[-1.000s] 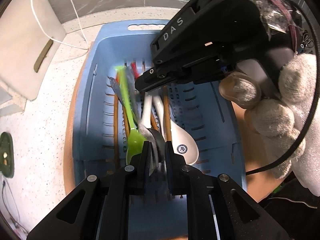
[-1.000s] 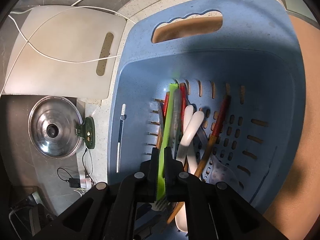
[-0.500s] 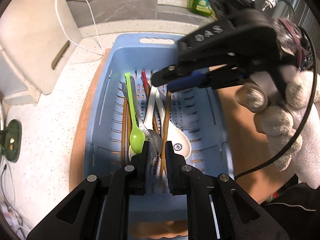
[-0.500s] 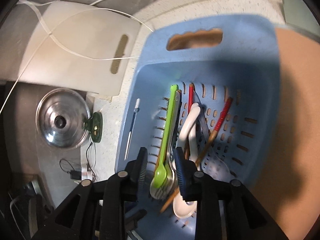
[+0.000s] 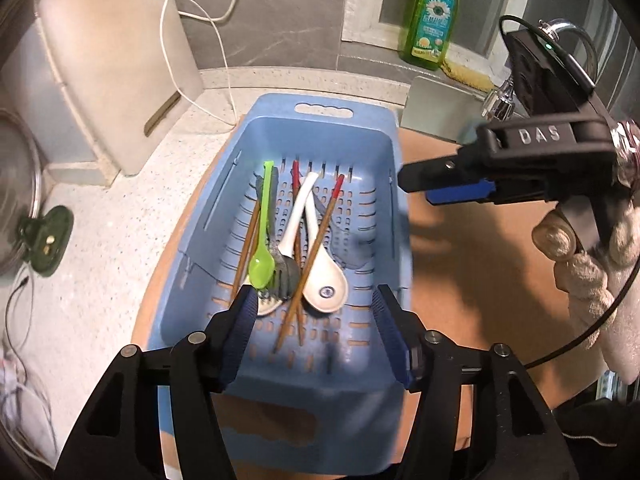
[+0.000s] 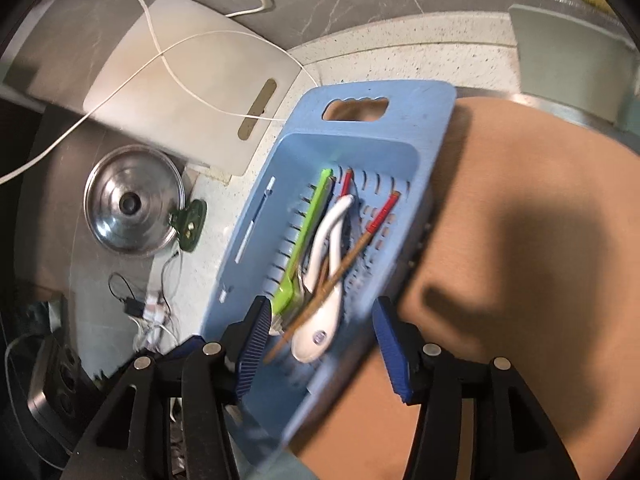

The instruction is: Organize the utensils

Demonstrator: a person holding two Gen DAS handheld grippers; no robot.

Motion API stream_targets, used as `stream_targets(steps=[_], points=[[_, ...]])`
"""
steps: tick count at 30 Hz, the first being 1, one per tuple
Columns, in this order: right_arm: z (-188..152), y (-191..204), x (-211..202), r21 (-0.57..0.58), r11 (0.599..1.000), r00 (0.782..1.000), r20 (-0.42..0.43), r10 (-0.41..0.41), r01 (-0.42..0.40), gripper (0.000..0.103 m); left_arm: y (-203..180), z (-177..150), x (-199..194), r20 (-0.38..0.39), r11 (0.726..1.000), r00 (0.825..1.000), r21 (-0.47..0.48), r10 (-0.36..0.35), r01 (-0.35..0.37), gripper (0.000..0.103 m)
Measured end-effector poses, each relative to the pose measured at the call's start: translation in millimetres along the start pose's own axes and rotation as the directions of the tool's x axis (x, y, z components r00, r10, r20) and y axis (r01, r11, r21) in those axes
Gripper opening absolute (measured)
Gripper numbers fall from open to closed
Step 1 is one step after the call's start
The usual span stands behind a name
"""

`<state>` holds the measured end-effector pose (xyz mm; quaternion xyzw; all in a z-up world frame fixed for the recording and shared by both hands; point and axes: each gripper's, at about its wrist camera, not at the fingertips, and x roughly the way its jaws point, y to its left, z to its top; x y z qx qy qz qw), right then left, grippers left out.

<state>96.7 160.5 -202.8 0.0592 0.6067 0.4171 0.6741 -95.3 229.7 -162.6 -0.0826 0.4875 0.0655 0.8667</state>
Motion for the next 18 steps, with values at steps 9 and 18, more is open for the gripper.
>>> stream_targets(steps=[9,18], points=[[-30.2,-4.2,-27.0,-0.15,0.986,0.997,0.017,-0.075,0.076,0.053,-21.0,-16.5,-9.1,0.029,0.997,0.999,-0.071,0.024,-0.022,0.068],[-58.7,-0.7,-59.1,-0.241,0.965,0.993,0.091,-0.081,0.101,0.065,-35.8,-30.2,-25.5,0.046,0.989,0.996,-0.127,0.082,-0.075,0.075]])
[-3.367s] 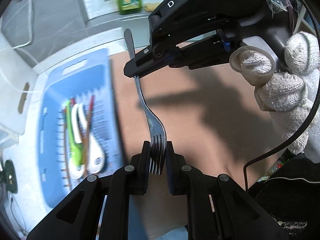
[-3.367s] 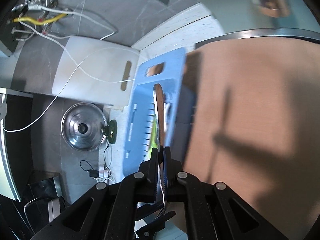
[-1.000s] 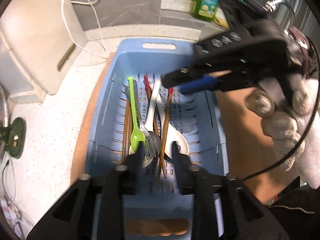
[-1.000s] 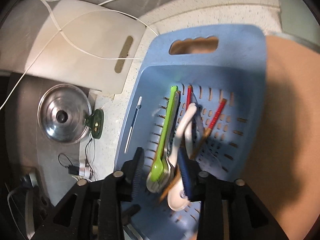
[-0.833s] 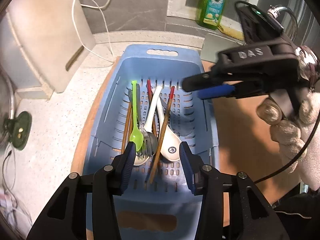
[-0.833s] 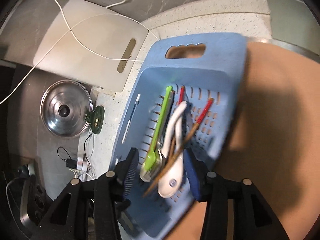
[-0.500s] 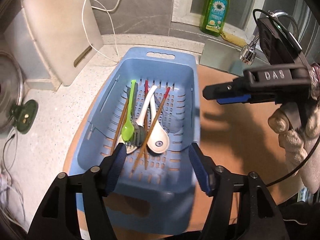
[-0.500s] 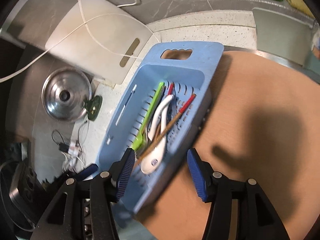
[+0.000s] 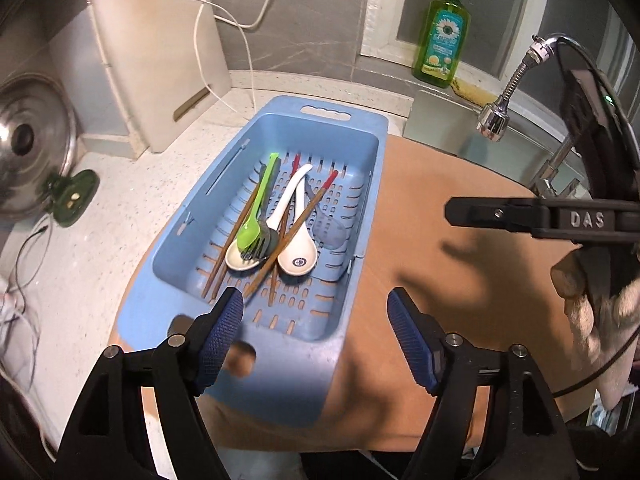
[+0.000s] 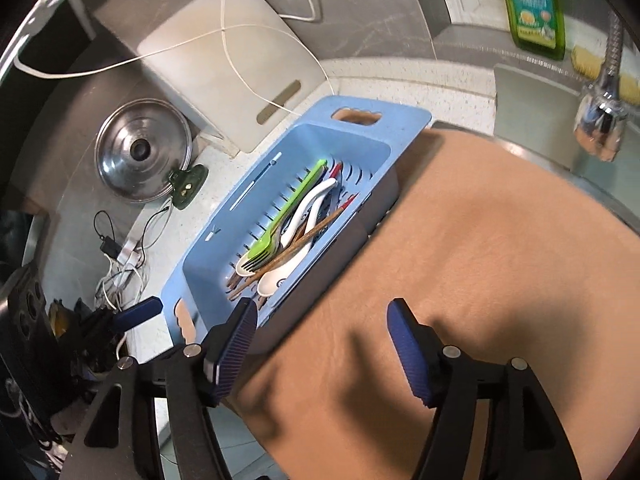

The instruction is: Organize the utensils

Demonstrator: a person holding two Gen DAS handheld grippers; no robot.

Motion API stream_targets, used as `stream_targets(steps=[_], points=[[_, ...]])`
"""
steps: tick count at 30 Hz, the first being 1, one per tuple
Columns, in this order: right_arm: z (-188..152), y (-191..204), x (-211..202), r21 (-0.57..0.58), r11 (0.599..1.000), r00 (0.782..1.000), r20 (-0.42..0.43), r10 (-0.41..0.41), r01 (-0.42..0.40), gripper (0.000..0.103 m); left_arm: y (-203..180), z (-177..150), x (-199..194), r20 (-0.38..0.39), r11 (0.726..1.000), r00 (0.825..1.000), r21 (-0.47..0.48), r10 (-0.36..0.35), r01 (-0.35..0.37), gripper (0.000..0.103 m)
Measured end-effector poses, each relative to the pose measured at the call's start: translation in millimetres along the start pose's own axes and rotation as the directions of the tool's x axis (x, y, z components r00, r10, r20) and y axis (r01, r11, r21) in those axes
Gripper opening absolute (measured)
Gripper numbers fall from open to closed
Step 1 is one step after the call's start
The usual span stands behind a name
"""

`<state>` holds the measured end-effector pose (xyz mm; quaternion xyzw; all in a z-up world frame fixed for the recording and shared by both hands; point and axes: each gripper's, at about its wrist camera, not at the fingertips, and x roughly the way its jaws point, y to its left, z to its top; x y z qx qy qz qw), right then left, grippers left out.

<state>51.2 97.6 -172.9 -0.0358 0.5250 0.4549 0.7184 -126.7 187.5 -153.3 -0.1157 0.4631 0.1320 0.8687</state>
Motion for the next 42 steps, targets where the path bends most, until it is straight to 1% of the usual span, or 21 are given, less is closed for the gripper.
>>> stream_targets(steps=[4,7,8,9,10,13,17,21,25,27,34,42], points=[[-8.2,3.1,-16.5,-0.025,1.0,1.0,0.03,0.006,-0.006,0.069,-7.4,-6.3,-12.9,0.026,0.999,0.999,-0.036,0.023,-0.022,0.075],[-16.6,8.5,-33.6,-0.07,0.997,0.997,0.072,-0.013,0.018,0.071,-12.9,-9.9,-24.3,0.05,0.997,0.998,-0.06,0.042,-0.039,0.075],[-18.4,10.2,-37.8,-0.08,0.997,0.997,0.079,-0.017,0.024,0.072,-14.8,-10.2,-27.2,0.054,0.997,0.997,-0.063,0.048,-0.044,0.076],[-20.2,11.7,-43.3,-0.092,0.995,0.996,0.087,-0.022,0.03,0.072,-17.4,-11.1,-30.9,0.061,0.996,0.997,-0.068,0.055,-0.051,0.081],[-21.9,13.3,-48.6,-0.101,0.994,0.995,0.096,-0.025,0.035,0.073,-20.8,-12.0,-36.2,0.073,0.996,0.995,-0.073,0.063,-0.057,0.082],[-27.3,17.2,-69.9,-0.122,0.991,0.989,0.143,-0.036,0.054,0.073,-29.5,-13.4,-49.3,0.103,0.994,0.992,-0.087,0.075,-0.066,0.082],[-31.9,16.6,-93.4,-0.115,0.991,0.98,0.193,-0.049,0.072,0.076,-37.4,-14.0,-64.5,0.132,0.992,0.988,-0.106,0.084,-0.07,0.082],[-35.0,9.3,-115.3,-0.094,0.992,0.971,0.232,-0.061,0.085,0.077,-45.1,-13.3,-78.4,0.156,0.99,0.982,-0.115,0.105,-0.087,0.082],[-36.8,1.2,-128.0,-0.071,0.994,0.967,0.249,-0.057,0.077,0.077,-48.9,-12.2,-87.8,0.17,0.989,0.981,-0.13,0.098,-0.077,0.082],[-37.3,-1.6,-131.6,-0.066,0.995,0.964,0.258,-0.06,0.079,0.077,-50.6,-11.1,-91.2,0.179,0.988,0.978,-0.13,0.105,-0.083,0.082],[-43.0,3.0,-138.9,-0.101,0.987,0.954,0.286,-0.093,0.127,0.077,-57.2,-8.2,-94.2,0.189,0.988,0.974,-0.117,0.121,-0.1,0.082],[-44.1,3.0,-142.8,-0.107,0.985,0.949,0.299,-0.098,0.135,0.077,-61.7,-5.6,-94.2,0.187,0.989,0.974,-0.103,0.125,-0.107,0.082]])
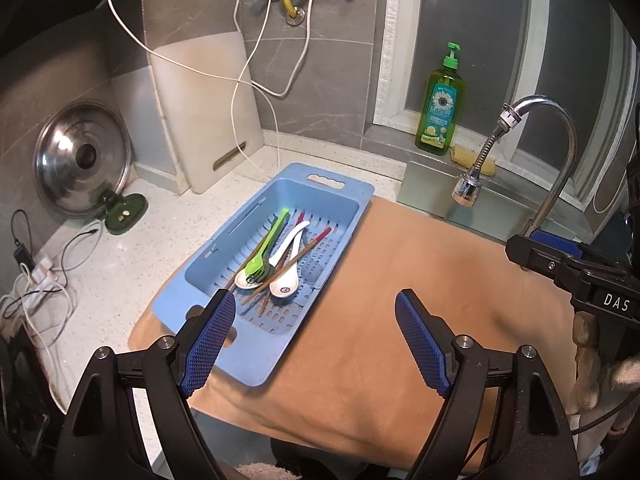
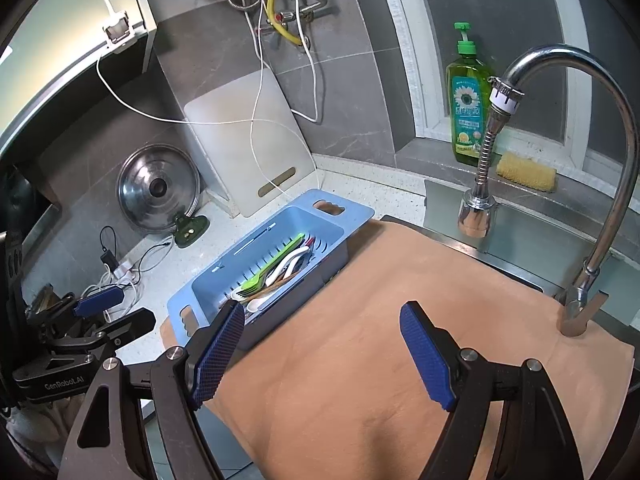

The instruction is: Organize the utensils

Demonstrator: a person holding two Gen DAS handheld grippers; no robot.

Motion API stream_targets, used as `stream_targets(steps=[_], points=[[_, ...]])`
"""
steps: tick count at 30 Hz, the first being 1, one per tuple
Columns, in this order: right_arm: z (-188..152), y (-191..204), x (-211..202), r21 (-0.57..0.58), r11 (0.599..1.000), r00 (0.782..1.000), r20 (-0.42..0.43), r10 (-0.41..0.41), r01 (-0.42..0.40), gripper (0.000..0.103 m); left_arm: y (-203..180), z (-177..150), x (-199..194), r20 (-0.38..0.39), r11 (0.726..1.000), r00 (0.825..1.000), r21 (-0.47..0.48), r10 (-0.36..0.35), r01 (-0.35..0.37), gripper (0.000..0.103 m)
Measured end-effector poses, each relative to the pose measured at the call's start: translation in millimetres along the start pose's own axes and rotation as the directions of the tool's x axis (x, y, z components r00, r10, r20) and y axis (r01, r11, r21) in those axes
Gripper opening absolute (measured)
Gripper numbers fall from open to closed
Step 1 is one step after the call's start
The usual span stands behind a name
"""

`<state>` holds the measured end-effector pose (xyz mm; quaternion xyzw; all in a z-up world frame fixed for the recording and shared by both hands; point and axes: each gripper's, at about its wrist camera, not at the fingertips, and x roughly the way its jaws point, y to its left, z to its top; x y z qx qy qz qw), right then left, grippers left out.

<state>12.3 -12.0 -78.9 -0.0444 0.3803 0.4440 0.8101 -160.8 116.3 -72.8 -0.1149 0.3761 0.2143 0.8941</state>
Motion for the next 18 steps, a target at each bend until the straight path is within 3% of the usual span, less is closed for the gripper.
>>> stream_targets(steps=[18], points=[[3.1,-1.2,7.0,-0.006,1.0,1.0,-0.005,-0.006,0.006,0.077,0.2,5.2,0.5,0.004,1.0,1.0,-0.008,0.02,-0.02,0.082]])
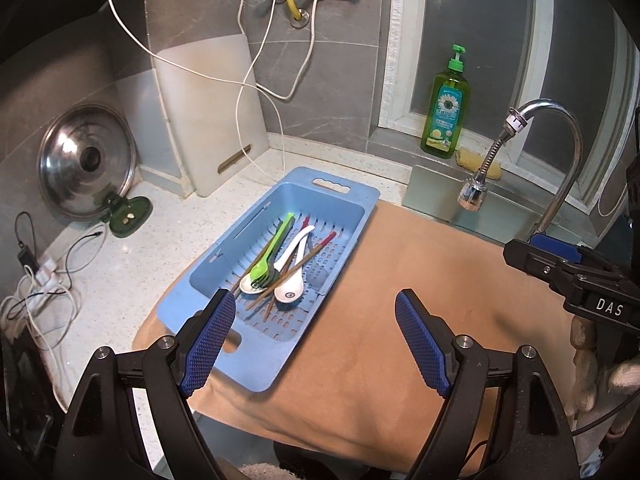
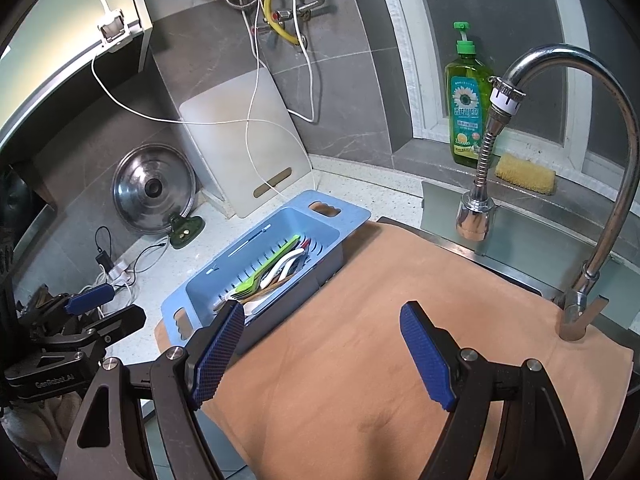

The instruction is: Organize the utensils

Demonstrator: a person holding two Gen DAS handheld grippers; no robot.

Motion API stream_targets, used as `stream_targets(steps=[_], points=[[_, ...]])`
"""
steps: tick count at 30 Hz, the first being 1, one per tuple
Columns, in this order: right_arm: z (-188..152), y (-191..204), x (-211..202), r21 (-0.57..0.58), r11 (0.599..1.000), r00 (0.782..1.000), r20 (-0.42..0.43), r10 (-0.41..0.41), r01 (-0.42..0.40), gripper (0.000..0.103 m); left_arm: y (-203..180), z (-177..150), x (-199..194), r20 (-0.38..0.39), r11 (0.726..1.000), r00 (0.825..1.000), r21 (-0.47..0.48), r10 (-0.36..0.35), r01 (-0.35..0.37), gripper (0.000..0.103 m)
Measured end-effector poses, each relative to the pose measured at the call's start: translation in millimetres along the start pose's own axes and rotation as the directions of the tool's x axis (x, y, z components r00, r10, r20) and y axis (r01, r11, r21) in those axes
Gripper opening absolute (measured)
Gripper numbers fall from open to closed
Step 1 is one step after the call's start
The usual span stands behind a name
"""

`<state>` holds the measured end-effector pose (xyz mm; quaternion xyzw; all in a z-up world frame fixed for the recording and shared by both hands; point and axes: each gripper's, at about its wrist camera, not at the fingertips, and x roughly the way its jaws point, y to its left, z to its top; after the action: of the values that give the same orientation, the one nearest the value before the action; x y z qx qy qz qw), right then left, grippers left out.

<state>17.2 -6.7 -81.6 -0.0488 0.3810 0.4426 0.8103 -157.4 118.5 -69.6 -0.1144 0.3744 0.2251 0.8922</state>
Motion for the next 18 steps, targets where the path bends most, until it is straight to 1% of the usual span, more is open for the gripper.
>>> stream_targets(steps=[3,6,9,18], points=[[1.0,-0.7,2.7,-0.003,1.0,1.0,-0.007,0.003,-0.003,0.077,1.0,1.0,1.8,-0.006,1.0,1.0,-0.012,0.002,-0.002,0.082],[4.3,-1.6,8.4,-0.007,1.0,1.0,-0.013,0.004,-0.004,0.077,3.4,2.3,5.4,-0.02,0.999,1.0,-0.028,0.019,-0.02,0.082],[5.2,-1.5,12.4,-0.014,1.0,1.0,-0.02,0.0,0.0,0.077,9.0,3.8,7.9,-0.023,0.998,1.0,-0.055,0.014,-0.016,0.082],[3.2,0.6,14.7,-0.015,1.0,1.0,-0.026,-0.003,0.003,0.077,9.9,3.7,9.8,-0.021,0.998,1.0,-0.057,0.002,-0.003,0.082]])
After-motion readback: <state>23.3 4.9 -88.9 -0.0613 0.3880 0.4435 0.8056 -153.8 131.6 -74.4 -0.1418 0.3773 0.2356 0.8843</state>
